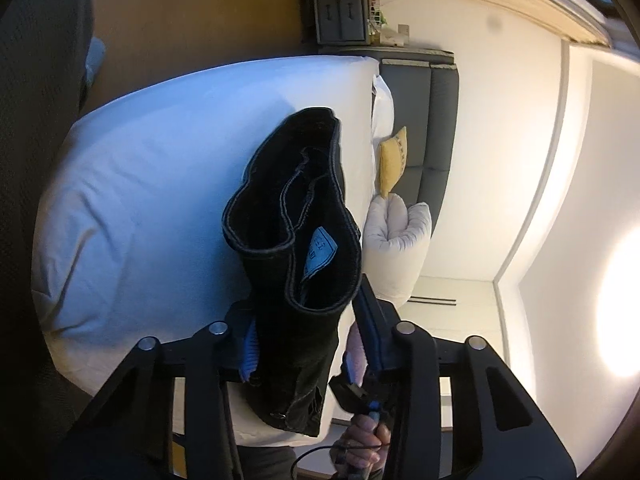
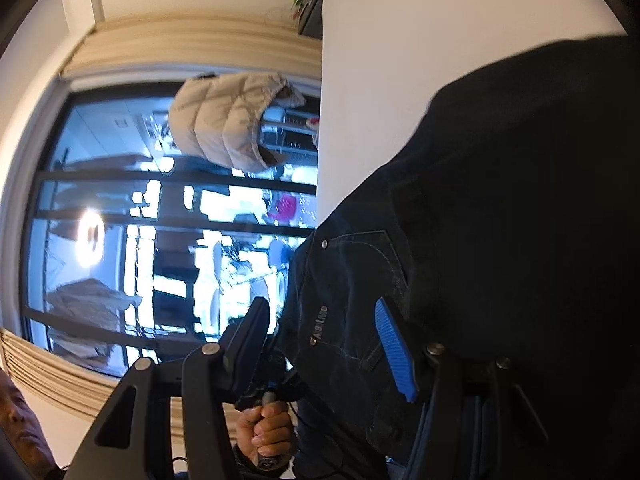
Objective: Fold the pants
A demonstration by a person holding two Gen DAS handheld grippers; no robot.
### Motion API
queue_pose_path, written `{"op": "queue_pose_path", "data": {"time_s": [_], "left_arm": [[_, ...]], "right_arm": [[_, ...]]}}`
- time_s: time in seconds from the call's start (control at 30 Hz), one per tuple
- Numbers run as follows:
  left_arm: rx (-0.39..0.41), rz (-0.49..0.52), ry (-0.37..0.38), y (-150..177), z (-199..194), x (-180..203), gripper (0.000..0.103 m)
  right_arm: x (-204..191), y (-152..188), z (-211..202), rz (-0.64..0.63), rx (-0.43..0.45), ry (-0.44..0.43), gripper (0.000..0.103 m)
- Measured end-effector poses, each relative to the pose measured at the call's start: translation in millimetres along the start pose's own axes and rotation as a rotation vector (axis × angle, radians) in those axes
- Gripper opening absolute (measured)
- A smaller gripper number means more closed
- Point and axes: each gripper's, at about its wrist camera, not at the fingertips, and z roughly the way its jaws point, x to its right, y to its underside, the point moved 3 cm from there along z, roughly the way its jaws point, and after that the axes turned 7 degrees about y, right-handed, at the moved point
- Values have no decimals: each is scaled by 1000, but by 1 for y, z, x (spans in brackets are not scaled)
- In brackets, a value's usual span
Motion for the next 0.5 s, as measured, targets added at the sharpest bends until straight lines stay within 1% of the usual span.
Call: {"op": "queue_pose_path", "data": {"time_s": [0.07, 0.13, 0.17, 0.2, 0.23, 0.27, 0.3, 0.37, 0.4, 0.47, 0.5], "left_arm": [[-8, 35, -6, 1, 3, 6, 32], [-19, 75, -30, 1, 7, 12, 27], [-24, 85, -39, 1, 9, 13, 24], [-29, 90, -46, 2, 10, 14, 21], [-33, 100, -64, 2, 12, 15, 20], [-38, 111, -76, 2, 15, 17, 18], [-42, 127, -89, 2, 17, 19, 16], [-51, 166, -114, 4, 21, 28, 15], [-56, 187, -121, 5, 24, 34, 14], [-66, 220, -128, 8, 30, 45, 13], [-72, 240, -131, 10, 34, 52, 13]], "right_arm": [[-5, -5, 10, -16, -29, 9, 59], [-4, -9, 23, -23, -71, 40, 61], [1, -10, 30, -20, -91, 64, 64], [12, -9, 40, -8, -124, 131, 63], [21, -8, 47, -2, -141, 170, 50], [28, -7, 50, 1, -134, 185, 46], [31, -7, 48, 17, -112, 171, 45], [34, -7, 45, 36, -99, 152, 45], [34, -7, 44, 35, -97, 151, 46], [33, -4, 39, 41, -89, 142, 52], [30, -4, 34, 44, -78, 128, 61]]}}
